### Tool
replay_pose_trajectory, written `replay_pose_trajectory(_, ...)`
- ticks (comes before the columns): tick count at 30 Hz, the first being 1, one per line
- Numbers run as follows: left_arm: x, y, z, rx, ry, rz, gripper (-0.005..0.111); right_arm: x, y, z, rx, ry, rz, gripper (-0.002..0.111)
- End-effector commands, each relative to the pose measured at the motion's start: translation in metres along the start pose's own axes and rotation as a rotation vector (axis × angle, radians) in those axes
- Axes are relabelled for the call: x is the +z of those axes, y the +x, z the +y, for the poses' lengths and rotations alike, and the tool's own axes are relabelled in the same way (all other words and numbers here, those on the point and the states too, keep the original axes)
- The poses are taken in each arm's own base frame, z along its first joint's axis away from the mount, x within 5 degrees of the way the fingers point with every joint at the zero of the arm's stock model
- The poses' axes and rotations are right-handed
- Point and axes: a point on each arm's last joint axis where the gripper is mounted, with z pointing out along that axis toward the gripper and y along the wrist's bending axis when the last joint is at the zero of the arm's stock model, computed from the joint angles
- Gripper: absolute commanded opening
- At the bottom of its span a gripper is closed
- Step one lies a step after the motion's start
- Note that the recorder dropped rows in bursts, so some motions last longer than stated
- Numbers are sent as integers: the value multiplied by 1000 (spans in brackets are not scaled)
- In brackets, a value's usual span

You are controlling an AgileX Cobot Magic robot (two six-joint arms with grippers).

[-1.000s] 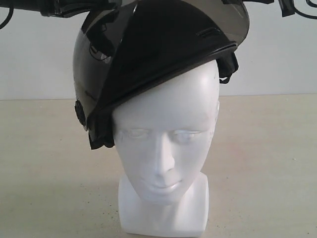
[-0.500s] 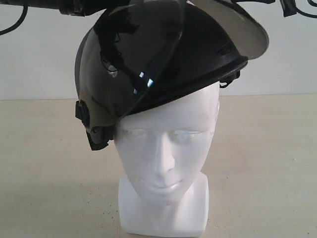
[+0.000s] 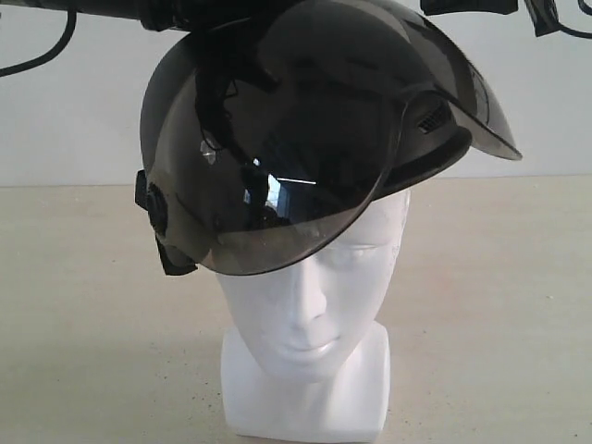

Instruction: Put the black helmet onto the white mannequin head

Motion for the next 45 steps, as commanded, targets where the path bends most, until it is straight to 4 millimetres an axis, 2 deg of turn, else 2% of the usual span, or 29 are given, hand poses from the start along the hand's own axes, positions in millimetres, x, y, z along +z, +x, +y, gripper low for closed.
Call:
replay_pose_trajectory(1, 6, 8, -15, 17, 65, 74, 4, -5, 0, 6, -14, -2, -10, 0)
replay_pose_trajectory(6, 10, 17, -23, 6, 85, 94, 4, -5, 0, 6, -12, 1, -8, 0)
replay_pose_trajectory(14, 10, 33, -23, -38, 86, 117, 4, -5, 0, 7, -10, 0, -10, 0)
replay_pose_trajectory(19, 9, 35, -24, -43, 85, 119, 4, -13, 0, 18, -38, 7, -22, 0)
replay_pose_trajectory(26, 2, 30, -37, -7, 86, 101, 4, -25, 4, 34, -68, 46, -28, 0)
replay_pose_trajectory(30, 1, 29, -39, -3, 87, 99, 4, -19, 17, 56, -122, 111, 34, 0)
replay_pose_trajectory(34, 1, 29, -39, -3, 87, 99, 4, -9, 39, 80, -174, 62, 91, 0)
replay_pose_trajectory(38, 1, 29, -39, -3, 87, 99, 4, -14, 51, 85, -176, 57, 104, 0)
replay_pose_trajectory(45, 1, 29, -39, -3, 87, 99, 4, -21, 62, 92, -178, 45, 103, 0)
